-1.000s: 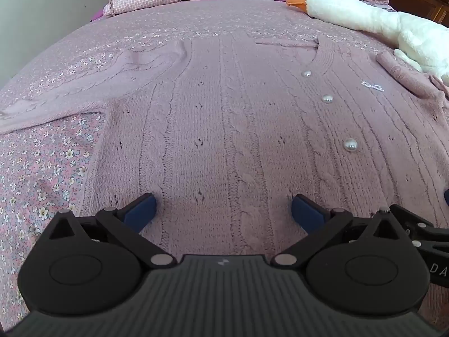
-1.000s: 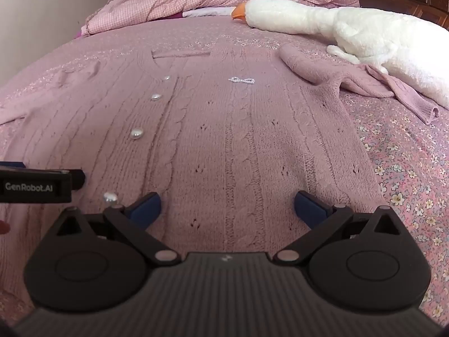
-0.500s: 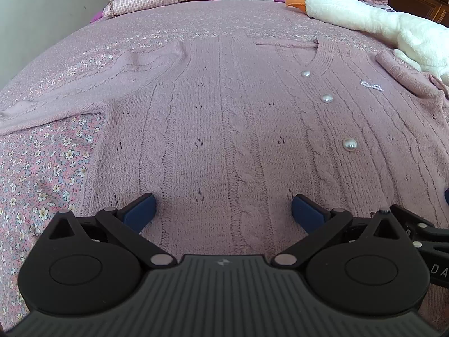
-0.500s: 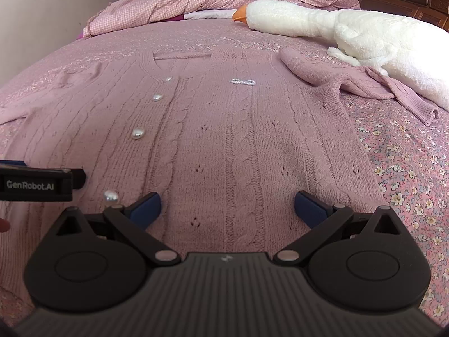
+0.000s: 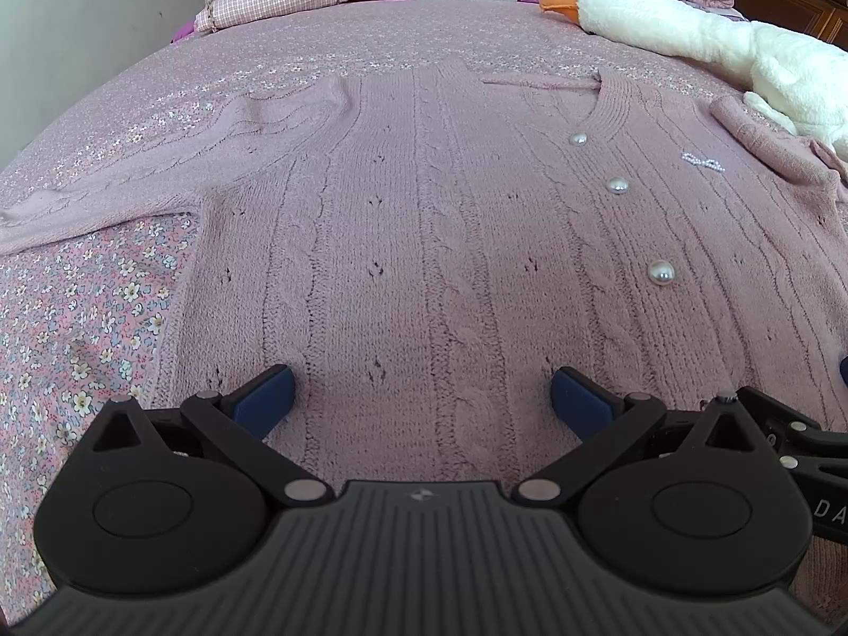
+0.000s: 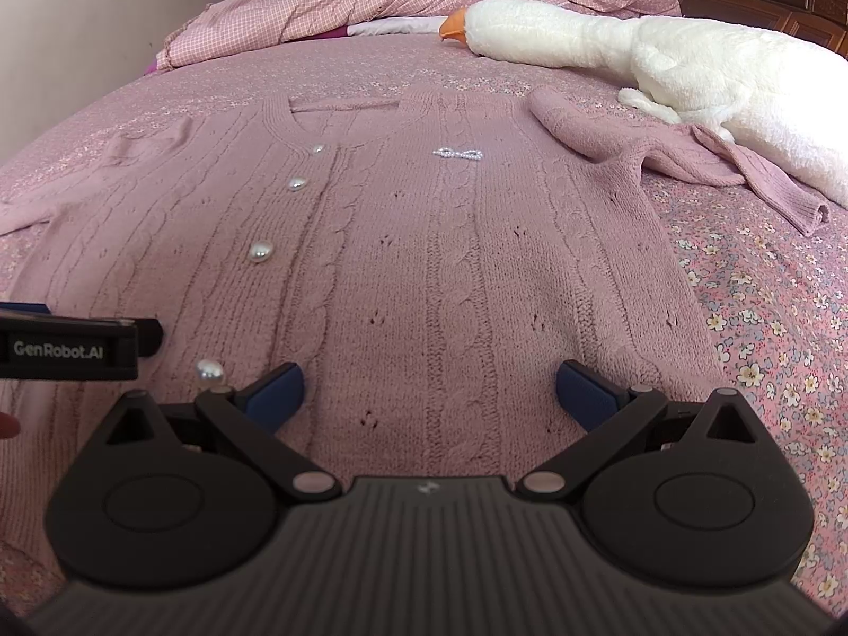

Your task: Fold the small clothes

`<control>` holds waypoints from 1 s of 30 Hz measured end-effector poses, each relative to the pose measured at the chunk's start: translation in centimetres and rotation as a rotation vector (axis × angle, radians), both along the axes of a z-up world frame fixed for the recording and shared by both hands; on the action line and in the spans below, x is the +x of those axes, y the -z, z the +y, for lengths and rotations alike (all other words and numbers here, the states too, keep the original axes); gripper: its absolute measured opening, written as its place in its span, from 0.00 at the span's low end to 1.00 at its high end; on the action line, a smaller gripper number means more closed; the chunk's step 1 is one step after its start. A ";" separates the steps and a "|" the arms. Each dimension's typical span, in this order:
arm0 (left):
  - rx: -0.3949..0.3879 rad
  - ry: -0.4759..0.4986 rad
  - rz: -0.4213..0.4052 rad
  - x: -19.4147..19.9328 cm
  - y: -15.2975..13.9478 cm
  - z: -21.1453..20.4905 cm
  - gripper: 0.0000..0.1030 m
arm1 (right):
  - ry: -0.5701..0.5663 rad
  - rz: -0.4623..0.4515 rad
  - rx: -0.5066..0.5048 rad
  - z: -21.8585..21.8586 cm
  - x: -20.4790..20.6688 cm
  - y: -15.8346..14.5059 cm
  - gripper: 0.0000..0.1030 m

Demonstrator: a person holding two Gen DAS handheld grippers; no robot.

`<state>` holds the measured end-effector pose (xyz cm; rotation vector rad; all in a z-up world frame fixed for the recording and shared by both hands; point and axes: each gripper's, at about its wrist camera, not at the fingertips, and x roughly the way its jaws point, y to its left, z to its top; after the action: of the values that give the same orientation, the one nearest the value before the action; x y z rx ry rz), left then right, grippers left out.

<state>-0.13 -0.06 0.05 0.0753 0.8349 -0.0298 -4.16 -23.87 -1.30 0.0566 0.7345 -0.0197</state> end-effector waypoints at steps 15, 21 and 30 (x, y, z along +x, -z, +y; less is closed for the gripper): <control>0.000 0.000 -0.001 0.0 0.0 0.0 1.00 | 0.005 0.003 0.006 0.0 -0.1 0.0 1.00; 0.001 0.001 0.000 0.0 0.0 0.0 1.00 | 0.006 0.007 0.007 0.0 0.1 0.1 1.00; 0.000 0.001 0.001 0.0 0.0 0.0 1.00 | 0.007 0.002 0.006 0.0 0.0 0.1 1.00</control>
<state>-0.14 -0.06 0.02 0.0760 0.8356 -0.0303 -4.14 -23.90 -1.40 0.0650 0.7365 -0.0236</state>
